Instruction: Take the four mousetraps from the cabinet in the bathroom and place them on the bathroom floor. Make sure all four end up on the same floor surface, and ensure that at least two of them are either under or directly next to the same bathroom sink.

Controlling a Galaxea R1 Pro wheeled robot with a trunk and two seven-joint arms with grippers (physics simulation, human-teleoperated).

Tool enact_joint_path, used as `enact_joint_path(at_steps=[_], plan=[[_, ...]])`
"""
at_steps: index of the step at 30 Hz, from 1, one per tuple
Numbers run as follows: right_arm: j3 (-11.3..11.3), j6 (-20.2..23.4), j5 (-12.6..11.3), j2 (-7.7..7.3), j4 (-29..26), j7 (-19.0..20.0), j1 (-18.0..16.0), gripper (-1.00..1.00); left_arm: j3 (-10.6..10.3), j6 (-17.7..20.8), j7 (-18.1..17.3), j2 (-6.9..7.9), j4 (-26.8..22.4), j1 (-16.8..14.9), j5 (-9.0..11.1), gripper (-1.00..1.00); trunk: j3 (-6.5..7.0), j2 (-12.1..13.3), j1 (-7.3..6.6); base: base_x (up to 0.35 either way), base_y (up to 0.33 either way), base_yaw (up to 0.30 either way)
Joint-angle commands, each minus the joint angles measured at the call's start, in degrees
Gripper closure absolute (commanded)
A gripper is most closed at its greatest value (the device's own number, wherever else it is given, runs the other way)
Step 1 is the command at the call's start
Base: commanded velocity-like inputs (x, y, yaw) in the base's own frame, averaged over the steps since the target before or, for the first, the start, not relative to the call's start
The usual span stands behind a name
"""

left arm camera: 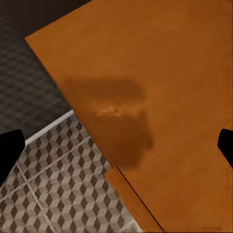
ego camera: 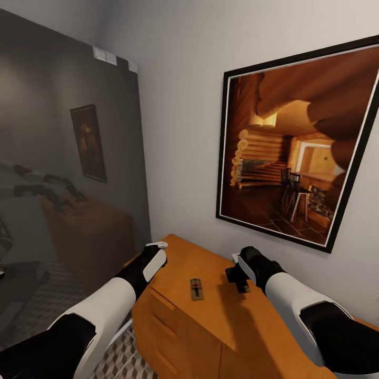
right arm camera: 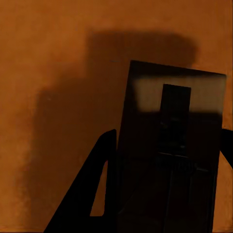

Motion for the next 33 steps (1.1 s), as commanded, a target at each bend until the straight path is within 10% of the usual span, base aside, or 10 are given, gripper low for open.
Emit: enact_joint_path(at_steps=[1,33], plan=[[0.44,0.22,-0.57,-0.11,-0.07,-0.01,-0.05,1.00,-0.22,-0.02,0.42,0.00,-0.04,-0.07,0.27,-1.00,-0.12,-0.10,0.01,-0.129,-0.242,0.000],[0.37,0.22,-0.37,-0.13,0.02,-0.15,-0.05,1.00,-0.15,-0.57,0.02,0.00,-0.04,-0.02,0.31,-1.00,-0.12,-0.10,0.01,-0.012,-0.025,0.000]])
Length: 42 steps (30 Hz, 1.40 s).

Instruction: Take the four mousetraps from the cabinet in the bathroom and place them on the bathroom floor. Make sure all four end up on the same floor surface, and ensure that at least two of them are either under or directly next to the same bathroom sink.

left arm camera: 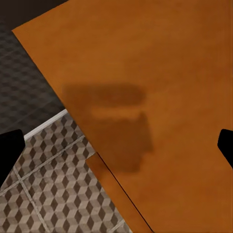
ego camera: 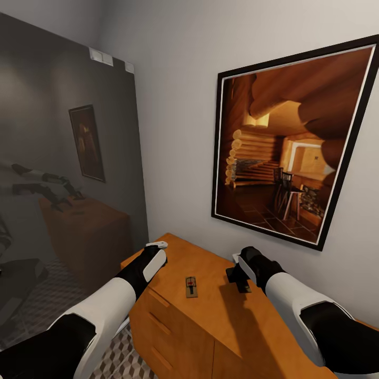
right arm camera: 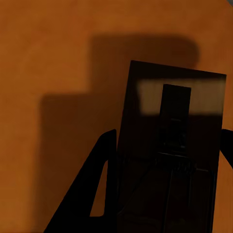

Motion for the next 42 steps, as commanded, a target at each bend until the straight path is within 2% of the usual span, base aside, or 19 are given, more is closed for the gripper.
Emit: enact_joint_path(at_steps=[1,8,12,14,16,17,19,21,23,24,25,26,29,33,38,40,42], plan=[[0.46,0.23,-0.59,-0.05,-0.06,-0.05,-0.06,1.00,-0.18,0.28,0.35,0.00,-0.04,-0.08,0.20,-1.00,-0.12,-0.10,0.02,0.000,0.000,0.000],[0.46,0.21,-0.62,-0.08,-0.06,-0.04,-0.06,1.00,0.08,0.37,-0.25,0.00,0.00,-0.08,0.20,-1.00,-0.12,-0.10,0.02,0.000,0.000,0.000],[0.37,-1.07,-0.59,-0.14,-0.22,-0.08,-0.06,1.00,0.12,0.26,-4.68,0.00,0.40,-0.08,0.05,-1.00,-0.12,-0.10,0.02,0.000,0.000,0.000],[0.33,-1.47,-0.57,-0.14,-0.31,-0.11,-0.06,1.00,0.02,0.06,-8.37,0.00,0.54,-0.08,-0.05,-1.00,-0.12,-0.10,0.02,0.000,0.000,0.000],[0.29,-1.71,-0.54,-0.14,-0.37,-0.12,-0.06,1.00,-0.30,-0.69,-14.10,0.00,1.07,-0.06,-0.40,-1.00,-0.12,-0.10,0.02,0.000,0.000,0.000],[0.27,-1.75,-0.53,-0.14,-0.38,-0.13,-0.06,1.00,-0.45,-0.87,-15.21,0.00,1.32,-0.07,-0.49,-1.00,-0.12,-0.10,0.02,0.000,0.000,0.000],[0.23,-1.81,-0.51,-0.14,-0.47,-0.13,-0.06,1.00,-1.21,-1.20,-17.26,0.00,2.55,-0.05,-1.02,-1.00,-0.12,-0.10,0.02,0.000,0.000,0.000],[0.21,-1.88,-0.50,-0.14,-0.89,-0.13,-0.06,1.00,-3.24,-1.39,-18.13,0.00,4.87,-0.03,-3.15,-1.00,-0.12,-0.10,0.02,0.000,0.000,0.000],[0.21,-1.88,-0.53,-0.12,-1.43,-0.13,-0.06,1.00,-4.29,-1.40,-17.95,0.00,5.79,-0.06,-4.78,-1.00,-0.12,-0.10,0.02,0.000,0.000,0.000],[0.20,-1.88,-0.53,-0.10,-2.00,-0.14,-0.06,1.00,-4.99,-1.39,-17.15,0.00,6.38,-0.08,-6.51,-1.00,-0.12,-0.10,0.02,0.000,0.000,0.000],[0.20,-1.88,-0.54,-0.09,-2.23,-0.14,-0.06,1.00,-5.24,-1.37,-16.47,0.00,6.61,-0.08,-7.31,-1.00,-0.12,-0.10,0.02,0.000,0.000,0.000],[0.20,-1.88,-0.55,-0.07,-2.55,-0.14,-0.06,1.00,-5.60,-1.33,-14.56,0.00,6.92,-0.09,-8.58,-1.00,-0.12,-0.10,0.02,0.000,0.000,0.000],[0.20,-1.88,-0.56,-0.06,-3.00,-0.12,-0.06,1.00,-6.01,-1.20,-9.20,0.00,7.05,-0.11,-9.82,-1.00,-0.12,-0.10,0.02,0.000,0.000,0.000],[0.37,-1.90,-0.57,-0.05,-3.16,-0.13,-0.06,1.00,-6.17,-1.16,-6.59,0.00,6.69,-0.11,-10.16,-1.00,-0.12,-0.10,0.02,0.000,0.000,0.000],[0.32,-1.96,-0.58,-0.05,-3.21,-0.14,-0.06,1.00,-6.15,-0.98,-6.07,0.00,4.73,-0.05,-9.86,-1.00,-0.12,-0.10,0.02,0.000,0.000,0.000],[0.29,-1.96,-0.58,-0.05,-3.22,-0.14,-0.06,1.00,-6.15,-0.94,-6.58,0.00,3.71,-0.04,-8.58,-1.00,-0.12,-0.10,0.02,0.000,0.000,0.000],[0.29,-1.97,-0.56,-0.05,-3.22,-0.14,-0.06,1.00,-6.15,-0.85,-7.91,0.00,3.04,-0.03,-6.28,-1.00,-0.12,-0.10,0.02,0.000,0.000,0.000]])
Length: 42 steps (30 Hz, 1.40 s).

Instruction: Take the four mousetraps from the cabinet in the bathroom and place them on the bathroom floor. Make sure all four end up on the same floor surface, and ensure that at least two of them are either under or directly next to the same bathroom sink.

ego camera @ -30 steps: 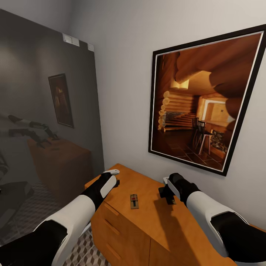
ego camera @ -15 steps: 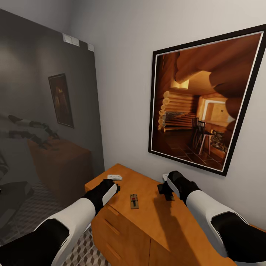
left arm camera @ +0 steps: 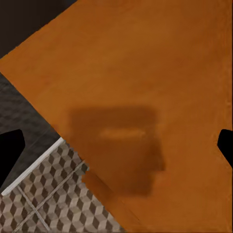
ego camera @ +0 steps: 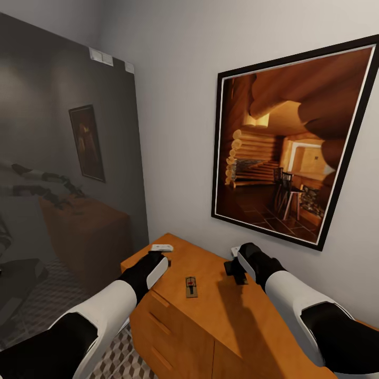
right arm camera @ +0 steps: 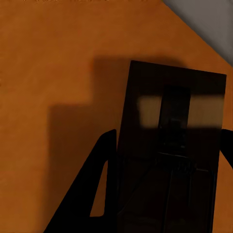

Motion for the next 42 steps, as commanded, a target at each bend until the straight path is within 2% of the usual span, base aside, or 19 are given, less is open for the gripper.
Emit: enact_joint_path(at_steps=[1,2,6,10,16,19,23,29,42], plan=[[0.44,0.22,-0.61,-0.04,-0.06,-0.10,-0.06,1.00,-0.29,0.29,-0.98,0.00,-0.29,-0.07,2.00,-1.00,-0.12,-0.10,0.02,0.000,0.000,0.000],[0.42,0.22,-0.60,-0.01,-0.06,-0.10,-0.06,1.00,-0.32,0.34,-2.58,0.00,-0.46,-0.06,3.41,-1.00,-0.12,-0.10,0.02,0.000,0.000,0.000],[0.40,0.22,-0.57,0.02,-0.08,-0.10,-0.06,1.00,-0.35,0.48,-6.82,0.00,-0.70,-0.06,5.33,-1.00,-0.12,-0.10,0.02,0.000,0.000,0.000],[0.39,0.17,-0.59,0.03,-0.08,-0.10,-0.06,1.00,-0.34,1.66,-10.34,0.00,-0.75,-0.06,5.92,-1.00,-0.12,-0.10,0.02,0.000,0.000,0.000],[0.54,0.08,-0.63,0.03,-0.06,-0.10,-0.06,1.00,-0.24,7.90,-18.68,0.00,-0.82,-0.04,6.30,-1.00,-0.12,-0.10,0.02,0.000,0.000,0.000],[0.54,-0.61,-0.63,0.03,-0.06,-0.07,-0.06,1.00,-0.20,8.71,-20.11,0.00,-0.83,-0.01,6.32,-1.00,-0.12,-0.10,0.02,0.000,0.000,0.000],[0.54,-2.91,-0.64,0.03,0.07,-0.02,-0.06,1.00,-0.17,9.15,-20.85,0.00,-0.75,0.02,7.00,-1.00,-0.12,-0.10,0.02,0.000,0.000,0.000],[0.54,-4.13,-0.75,0.03,0.33,0.04,-0.06,1.00,0.03,9.25,-20.93,0.00,-0.71,0.03,9.21,-1.00,-0.12,-0.10,0.02,0.000,0.000,0.000],[0.54,-5.70,-1.09,0.23,0.47,0.08,-0.06,1.00,0.13,8.68,-20.18,0.00,-0.58,0.03,9.26,-1.00,-0.12,-0.10,0.02,0.000,0.000,0.000]])
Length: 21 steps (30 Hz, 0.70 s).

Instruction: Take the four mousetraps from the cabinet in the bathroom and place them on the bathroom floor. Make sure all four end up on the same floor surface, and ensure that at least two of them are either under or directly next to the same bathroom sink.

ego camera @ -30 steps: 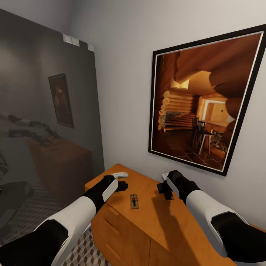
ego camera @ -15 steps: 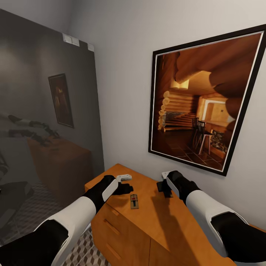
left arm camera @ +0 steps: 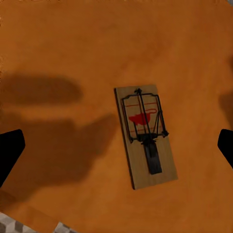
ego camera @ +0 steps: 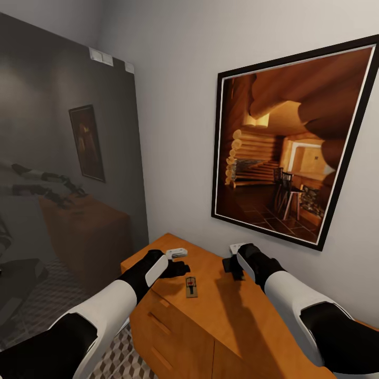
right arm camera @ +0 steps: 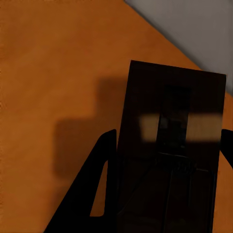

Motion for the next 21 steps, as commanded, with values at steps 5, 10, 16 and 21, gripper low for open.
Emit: enact_joint_path(at_steps=[5,10,16,21], plan=[[0.34,0.19,-0.95,0.03,-0.02,0.33,-0.06,1.00,-0.07,-0.02,0.68,0.00,-0.04,-0.06,0.54,-1.00,-0.11,-0.10,0.02,0.000,0.000,0.000],[0.35,0.14,-1.00,0.01,0.21,0.63,-0.06,1.00,0.03,-0.05,0.71,0.00,-0.04,-0.06,0.54,-1.00,-0.11,-0.10,0.02,0.000,0.000,0.000],[0.37,-0.69,-0.98,0.01,0.85,0.69,0.01,1.00,0.04,-0.15,0.72,0.00,-0.04,-0.06,0.54,-1.00,-0.11,-0.10,0.02,0.000,0.000,0.000],[0.42,-2.76,-0.89,0.04,1.23,0.73,0.02,1.00,0.03,-0.22,0.80,0.00,-0.04,-0.06,0.49,-1.00,-0.11,-0.10,0.02,0.000,0.000,0.000]])
